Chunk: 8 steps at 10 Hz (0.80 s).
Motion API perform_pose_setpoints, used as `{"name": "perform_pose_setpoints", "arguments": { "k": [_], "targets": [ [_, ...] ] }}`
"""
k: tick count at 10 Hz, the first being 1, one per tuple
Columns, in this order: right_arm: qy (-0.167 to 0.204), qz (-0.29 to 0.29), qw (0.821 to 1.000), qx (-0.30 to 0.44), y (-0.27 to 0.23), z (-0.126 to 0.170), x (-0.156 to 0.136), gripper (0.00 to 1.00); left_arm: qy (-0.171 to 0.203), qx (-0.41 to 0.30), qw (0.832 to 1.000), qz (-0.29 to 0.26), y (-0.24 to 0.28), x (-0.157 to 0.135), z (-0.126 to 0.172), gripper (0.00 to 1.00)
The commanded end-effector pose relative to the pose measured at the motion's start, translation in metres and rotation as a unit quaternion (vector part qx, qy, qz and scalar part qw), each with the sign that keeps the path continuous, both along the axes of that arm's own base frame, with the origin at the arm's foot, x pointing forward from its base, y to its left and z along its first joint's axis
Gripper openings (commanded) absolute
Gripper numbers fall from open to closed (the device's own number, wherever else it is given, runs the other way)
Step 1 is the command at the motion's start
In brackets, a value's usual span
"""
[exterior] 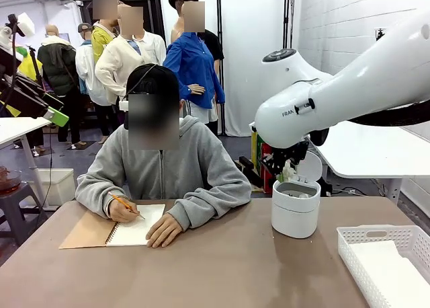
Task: Sort the paper based on its condition.
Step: If a person hands you a paper, place it in the Organizing basket , and if it's crumpled, put it in the Trash can.
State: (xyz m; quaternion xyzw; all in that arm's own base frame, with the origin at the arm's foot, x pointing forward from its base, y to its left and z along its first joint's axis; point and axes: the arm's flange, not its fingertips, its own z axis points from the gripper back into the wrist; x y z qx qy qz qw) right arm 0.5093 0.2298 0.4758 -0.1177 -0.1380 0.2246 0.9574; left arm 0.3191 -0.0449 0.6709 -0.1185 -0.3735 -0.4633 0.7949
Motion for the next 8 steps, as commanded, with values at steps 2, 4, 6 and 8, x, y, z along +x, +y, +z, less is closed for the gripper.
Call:
{"name": "perform_pose_setpoints", "arguments": {
  "k": [2,4,6,8],
  "targets": [
    [0.000,-0.030,0.999,-0.020,-0.004,-0.019,0.000,0.47,0.002,-0.005,1.000,-0.004,0.001,0.000,-0.001,1.00],
    [-0.003,-0.036,0.999,-0.038,-0.004,-0.025,0.003,0.47,0.002,-0.005,1.000,-0.004,0.001,0.000,-0.001,1.00],
    [-0.011,-0.039,0.998,-0.052,-0.006,-0.027,0.003,0.71,0.002,-0.005,1.000,-0.004,0.001,0.000,-0.001,1.00],
    [-0.016,-0.039,0.997,-0.060,-0.005,-0.028,0.003,1.00,0.002,-0.005,1.000,-0.004,0.001,0.000,-0.001,1.00]
  ]
}}
